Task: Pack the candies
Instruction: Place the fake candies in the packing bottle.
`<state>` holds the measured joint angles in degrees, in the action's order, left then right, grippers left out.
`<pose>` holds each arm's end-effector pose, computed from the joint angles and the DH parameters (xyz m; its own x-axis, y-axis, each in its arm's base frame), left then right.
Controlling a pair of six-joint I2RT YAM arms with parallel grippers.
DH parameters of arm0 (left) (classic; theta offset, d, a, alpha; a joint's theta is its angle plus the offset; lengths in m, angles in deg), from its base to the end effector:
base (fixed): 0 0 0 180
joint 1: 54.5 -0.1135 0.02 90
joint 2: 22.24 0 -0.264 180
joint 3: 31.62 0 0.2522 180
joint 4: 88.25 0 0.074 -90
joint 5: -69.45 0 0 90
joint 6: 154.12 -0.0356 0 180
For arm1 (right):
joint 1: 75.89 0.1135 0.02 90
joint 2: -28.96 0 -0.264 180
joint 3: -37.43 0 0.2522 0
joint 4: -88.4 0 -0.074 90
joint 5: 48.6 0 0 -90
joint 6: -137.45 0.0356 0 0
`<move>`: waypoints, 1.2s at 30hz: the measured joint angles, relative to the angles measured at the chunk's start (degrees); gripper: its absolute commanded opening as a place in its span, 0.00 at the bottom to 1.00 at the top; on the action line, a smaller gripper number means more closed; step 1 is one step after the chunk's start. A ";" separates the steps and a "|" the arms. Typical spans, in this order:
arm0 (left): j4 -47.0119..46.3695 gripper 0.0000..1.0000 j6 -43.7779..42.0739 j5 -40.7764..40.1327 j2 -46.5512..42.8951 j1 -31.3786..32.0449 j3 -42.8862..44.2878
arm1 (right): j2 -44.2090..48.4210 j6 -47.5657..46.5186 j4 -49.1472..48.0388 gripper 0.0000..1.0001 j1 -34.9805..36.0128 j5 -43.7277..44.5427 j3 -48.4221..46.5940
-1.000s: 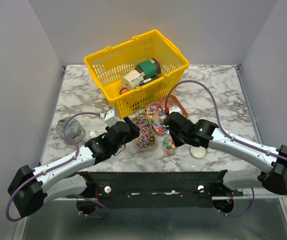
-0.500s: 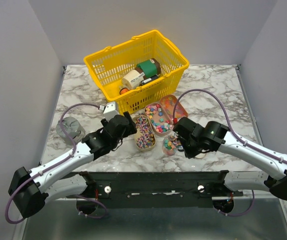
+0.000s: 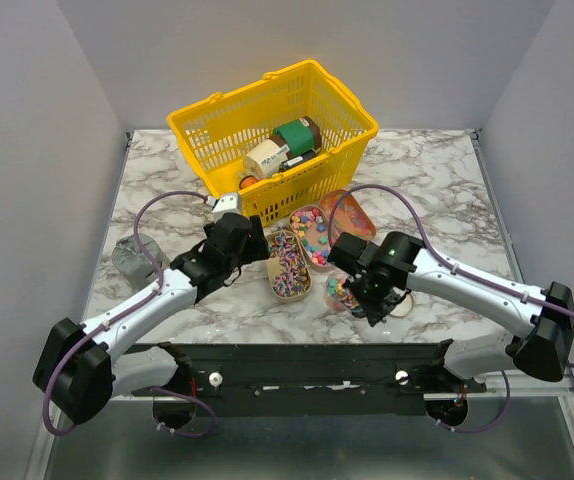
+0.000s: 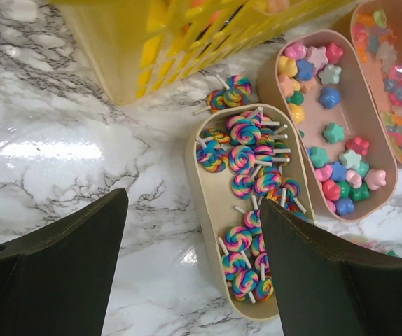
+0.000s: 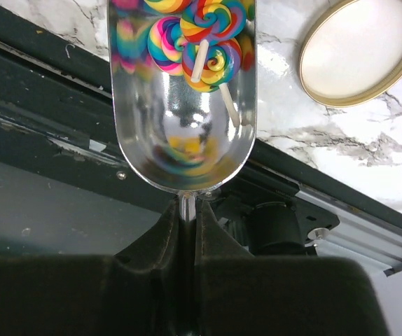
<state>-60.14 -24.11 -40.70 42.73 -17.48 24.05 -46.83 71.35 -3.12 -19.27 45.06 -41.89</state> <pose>0.2010 -0.1362 0.2467 -0.5945 -0.3077 -0.7429 -0.0462 0.9355 -0.3504 0.1210 0.1796 0.2758 -0.8374 -0.5361 -0.1062 -0.5370 0.8433 -0.0225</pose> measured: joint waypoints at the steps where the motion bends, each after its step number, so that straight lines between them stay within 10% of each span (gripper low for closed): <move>1: -0.57 0.88 -0.90 0.72 0.09 -0.07 -0.24 | -0.85 -0.04 0.35 0.01 0.00 -0.11 -0.72; 36: -9.14 0.91 -9.14 8.85 -5.03 -2.47 -6.95 | -8.04 -4.22 1.64 0.01 -3.78 -6.51 -4.87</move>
<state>-69.28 -33.25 -31.84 37.70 -19.95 17.10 -54.87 67.13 -1.48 -23.05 38.54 -46.76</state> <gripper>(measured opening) 0.903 0.147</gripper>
